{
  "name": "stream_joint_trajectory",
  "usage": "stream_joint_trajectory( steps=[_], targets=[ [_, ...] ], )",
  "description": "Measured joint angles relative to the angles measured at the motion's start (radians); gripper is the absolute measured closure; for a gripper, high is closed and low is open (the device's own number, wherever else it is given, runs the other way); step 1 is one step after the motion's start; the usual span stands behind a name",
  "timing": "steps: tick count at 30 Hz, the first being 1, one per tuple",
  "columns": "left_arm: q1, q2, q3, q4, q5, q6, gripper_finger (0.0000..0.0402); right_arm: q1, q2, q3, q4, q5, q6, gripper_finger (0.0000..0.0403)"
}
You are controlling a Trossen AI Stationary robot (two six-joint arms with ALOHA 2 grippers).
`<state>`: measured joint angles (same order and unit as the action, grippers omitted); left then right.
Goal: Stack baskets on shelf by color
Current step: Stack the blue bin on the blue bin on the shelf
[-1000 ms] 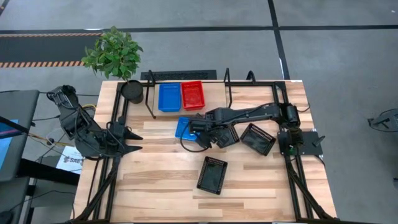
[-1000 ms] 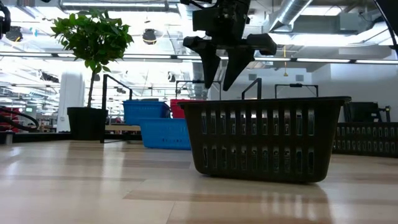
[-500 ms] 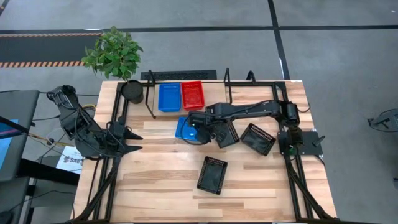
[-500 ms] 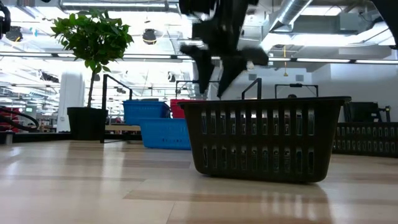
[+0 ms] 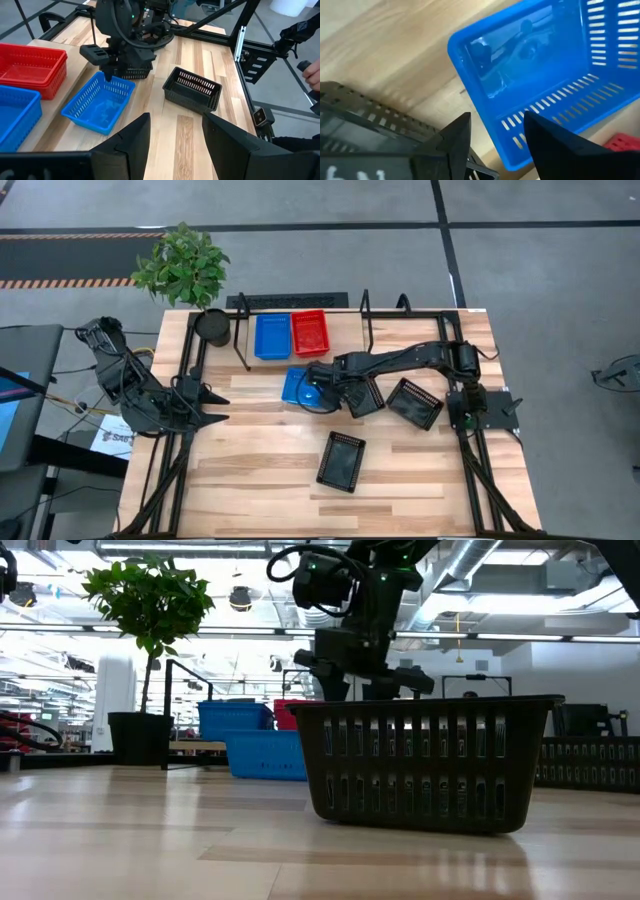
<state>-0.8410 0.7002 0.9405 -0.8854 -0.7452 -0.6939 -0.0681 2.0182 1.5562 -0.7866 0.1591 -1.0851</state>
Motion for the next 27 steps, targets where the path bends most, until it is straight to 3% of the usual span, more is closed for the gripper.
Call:
stream_joint_trajectory(
  steps=[16, 21, 27],
  targets=[
    [0.000, 0.000, 0.000, 0.000, 0.008, -0.009, 0.0234, -0.024, 0.000, -0.074, 0.047, -0.033, 0.004, 0.0218],
    [0.000, 0.000, 0.000, 0.001, 0.008, -0.018, 0.0234, -0.024, 0.000, -0.074, 0.056, -0.029, 0.005, 0.0268],
    [0.000, 0.000, 0.000, 0.001, 0.008, -0.025, 0.0234, -0.008, 0.000, -0.074, 0.122, -0.026, 0.060, 0.0374]
  ],
)
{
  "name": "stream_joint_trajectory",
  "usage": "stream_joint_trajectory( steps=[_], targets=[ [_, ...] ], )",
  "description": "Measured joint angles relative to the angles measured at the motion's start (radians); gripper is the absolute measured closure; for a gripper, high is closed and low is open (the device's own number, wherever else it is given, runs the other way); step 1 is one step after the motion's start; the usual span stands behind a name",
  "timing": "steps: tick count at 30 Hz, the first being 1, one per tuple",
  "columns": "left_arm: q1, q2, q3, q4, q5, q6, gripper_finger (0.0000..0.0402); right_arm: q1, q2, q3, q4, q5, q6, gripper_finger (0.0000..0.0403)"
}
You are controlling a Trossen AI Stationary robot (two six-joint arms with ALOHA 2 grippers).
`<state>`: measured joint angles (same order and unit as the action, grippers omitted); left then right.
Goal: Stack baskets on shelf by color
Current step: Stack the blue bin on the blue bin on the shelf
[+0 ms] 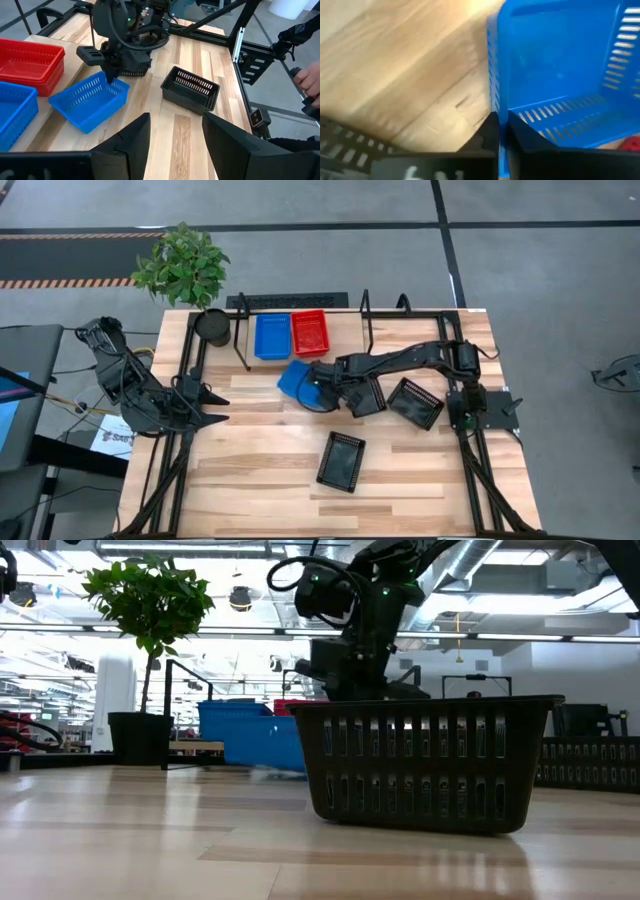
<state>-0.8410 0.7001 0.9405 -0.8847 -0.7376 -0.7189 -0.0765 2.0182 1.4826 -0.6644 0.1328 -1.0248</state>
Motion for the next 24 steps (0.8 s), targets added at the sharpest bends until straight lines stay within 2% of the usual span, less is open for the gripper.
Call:
stream_joint_trajectory(
  steps=[2, 7, 11, 15, 17, 20, 22, 24],
  targets=[
    [0.000, 0.000, 0.000, 0.000, 0.000, 0.000, 0.0234, 0.012, -0.001, 0.001, 0.002, 0.001, 0.002, 0.0390],
    [0.000, 0.000, 0.000, 0.000, 0.000, -0.013, 0.0234, 0.063, -0.002, 0.022, 0.005, 0.008, 0.068, 0.0379],
    [0.000, 0.000, 0.000, 0.000, 0.009, -0.023, 0.0234, 0.111, -0.006, 0.158, -0.054, -0.044, 0.190, 0.0395],
    [0.000, 0.000, 0.000, 0.000, 0.009, -0.022, 0.0234, 0.136, -0.006, 0.338, -0.035, -0.085, 0.240, 0.0387],
    [0.000, 0.000, 0.000, 0.000, 0.009, -0.022, 0.0234, 0.126, -0.007, 0.419, 0.027, -0.061, 0.244, 0.0385],
    [0.000, 0.000, 0.000, 0.000, 0.009, -0.022, 0.0234, 0.076, -0.009, 0.500, 0.111, 0.043, 0.293, 0.0392],
    [0.000, 0.000, 0.000, 0.002, 0.008, -0.021, 0.0234, 0.022, -0.009, 0.525, 0.155, 0.107, 0.365, 0.0397],
    [0.000, 0.000, 0.000, 0.004, 0.008, -0.021, 0.0234, -0.036, -0.009, 0.529, 0.197, 0.120, 0.471, 0.0397]
  ],
)
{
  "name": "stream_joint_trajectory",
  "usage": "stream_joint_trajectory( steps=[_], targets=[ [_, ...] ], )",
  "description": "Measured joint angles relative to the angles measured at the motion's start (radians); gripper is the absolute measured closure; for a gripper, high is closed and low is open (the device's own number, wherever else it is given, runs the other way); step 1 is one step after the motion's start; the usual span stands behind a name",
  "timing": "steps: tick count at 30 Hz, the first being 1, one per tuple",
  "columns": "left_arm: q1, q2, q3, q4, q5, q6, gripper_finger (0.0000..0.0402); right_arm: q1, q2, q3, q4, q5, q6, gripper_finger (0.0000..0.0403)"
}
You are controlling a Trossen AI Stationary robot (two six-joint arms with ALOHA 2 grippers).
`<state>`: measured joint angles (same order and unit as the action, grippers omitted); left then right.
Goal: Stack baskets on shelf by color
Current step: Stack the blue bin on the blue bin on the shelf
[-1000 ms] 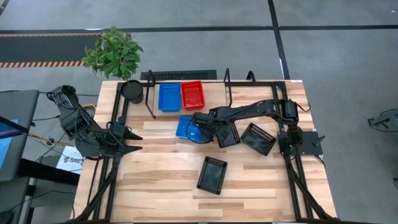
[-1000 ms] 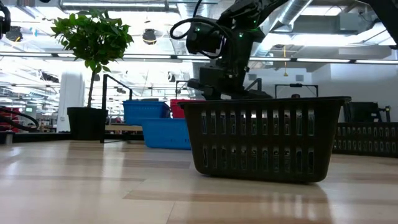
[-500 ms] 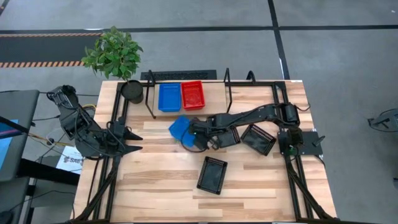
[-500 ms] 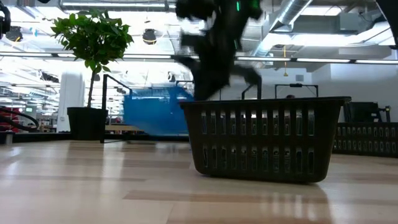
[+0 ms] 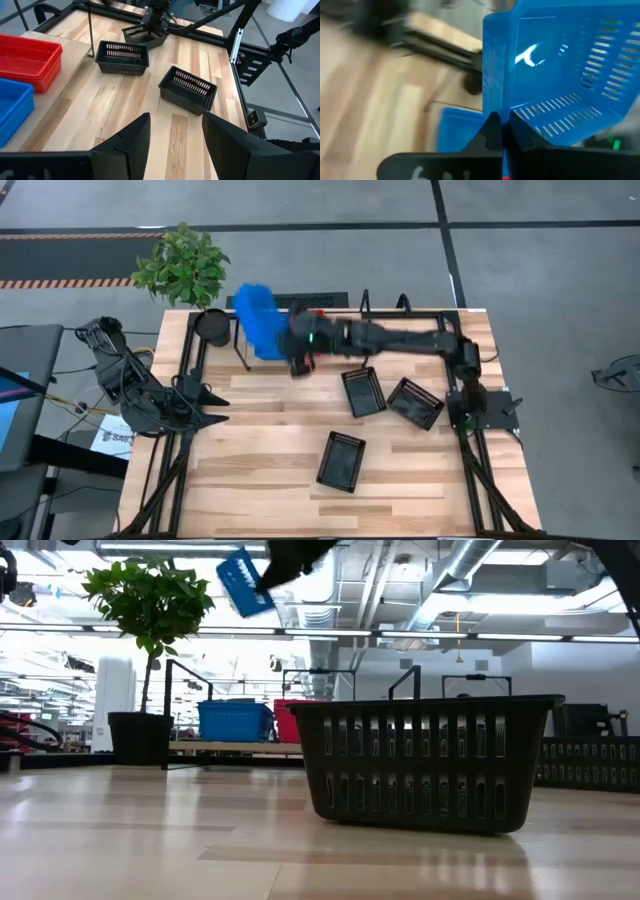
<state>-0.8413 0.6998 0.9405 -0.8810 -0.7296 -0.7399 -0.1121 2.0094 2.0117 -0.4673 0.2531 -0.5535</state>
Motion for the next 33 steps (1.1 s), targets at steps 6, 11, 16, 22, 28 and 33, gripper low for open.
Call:
stream_joint_trajectory(
  steps=[6, 11, 16, 22, 28, 33],
  targets=[
    [0.000, 0.000, 0.000, -0.002, -0.010, 0.003, 0.0234, -0.127, 0.036, 0.000, 0.051, -0.011, 0.212, 0.0390],
    [0.000, 0.000, 0.000, -0.003, -0.011, 0.003, 0.0234, -0.135, 0.139, 0.069, 0.018, -0.015, 0.167, 0.0394],
    [0.000, 0.000, 0.000, -0.003, -0.012, -0.002, 0.0234, -0.112, 0.295, 0.344, -0.230, 0.048, 0.164, 0.0392],
    [0.000, -0.001, 0.000, -0.003, -0.013, -0.002, 0.0234, -0.106, 0.252, 0.291, -0.262, 0.073, 0.210, 0.0394],
    [0.000, 0.000, 0.000, -0.003, -0.017, -0.005, 0.0234, -0.108, 0.256, 0.291, -0.284, 0.061, 0.234, 0.0388],
    [0.000, 0.000, 0.000, -0.003, -0.016, -0.015, 0.0234, -0.095, 0.250, 0.267, -0.252, 0.048, 0.277, 0.0392]
  ],
)
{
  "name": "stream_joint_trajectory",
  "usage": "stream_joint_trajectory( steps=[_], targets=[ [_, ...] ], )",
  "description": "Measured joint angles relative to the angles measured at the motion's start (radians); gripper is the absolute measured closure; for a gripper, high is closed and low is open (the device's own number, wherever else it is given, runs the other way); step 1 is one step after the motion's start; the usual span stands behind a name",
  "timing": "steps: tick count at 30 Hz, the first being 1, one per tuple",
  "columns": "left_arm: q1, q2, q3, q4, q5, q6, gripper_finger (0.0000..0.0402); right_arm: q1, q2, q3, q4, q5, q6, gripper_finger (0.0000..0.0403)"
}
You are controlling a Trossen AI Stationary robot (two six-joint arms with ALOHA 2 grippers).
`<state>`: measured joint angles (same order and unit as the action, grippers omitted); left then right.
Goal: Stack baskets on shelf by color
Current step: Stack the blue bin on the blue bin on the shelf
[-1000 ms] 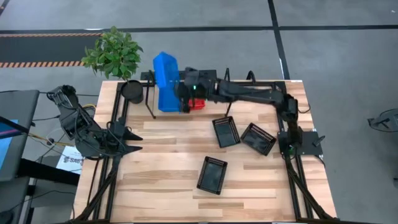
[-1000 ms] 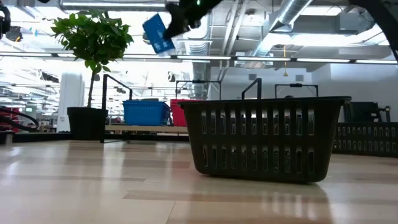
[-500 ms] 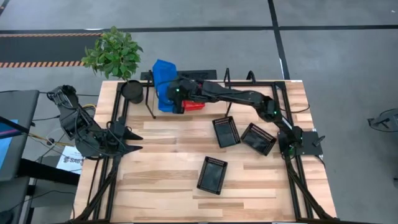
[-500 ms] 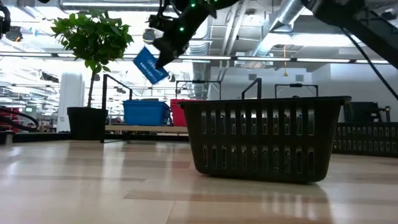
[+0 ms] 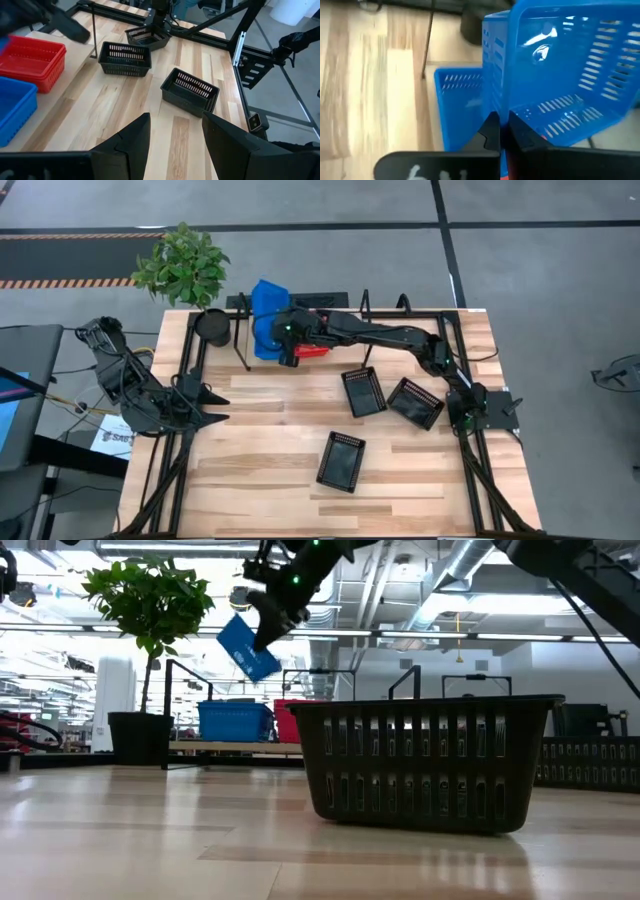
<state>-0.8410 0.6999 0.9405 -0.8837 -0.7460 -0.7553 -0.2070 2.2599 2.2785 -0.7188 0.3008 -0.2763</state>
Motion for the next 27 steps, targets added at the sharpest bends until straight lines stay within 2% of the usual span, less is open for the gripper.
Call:
stream_joint_trajectory(
  steps=[8, 15, 24, 27],
  targets=[
    [0.000, 0.000, 0.000, 0.000, 0.000, -0.013, 0.0234, -0.005, 0.003, -0.046, -0.021, -0.011, 0.043, 0.0377],
    [0.000, 0.000, 0.000, 0.000, 0.000, -0.013, 0.0234, 0.009, 0.003, -0.090, -0.027, -0.017, 0.036, 0.0379],
    [0.000, 0.000, 0.000, 0.001, 0.000, -0.013, 0.0234, 0.011, 0.003, -0.093, -0.023, -0.018, 0.040, 0.0355],
    [0.000, 0.000, 0.000, 0.001, 0.000, -0.013, 0.0234, 0.011, 0.003, -0.093, -0.021, -0.048, 0.040, 0.0351]
  ],
)
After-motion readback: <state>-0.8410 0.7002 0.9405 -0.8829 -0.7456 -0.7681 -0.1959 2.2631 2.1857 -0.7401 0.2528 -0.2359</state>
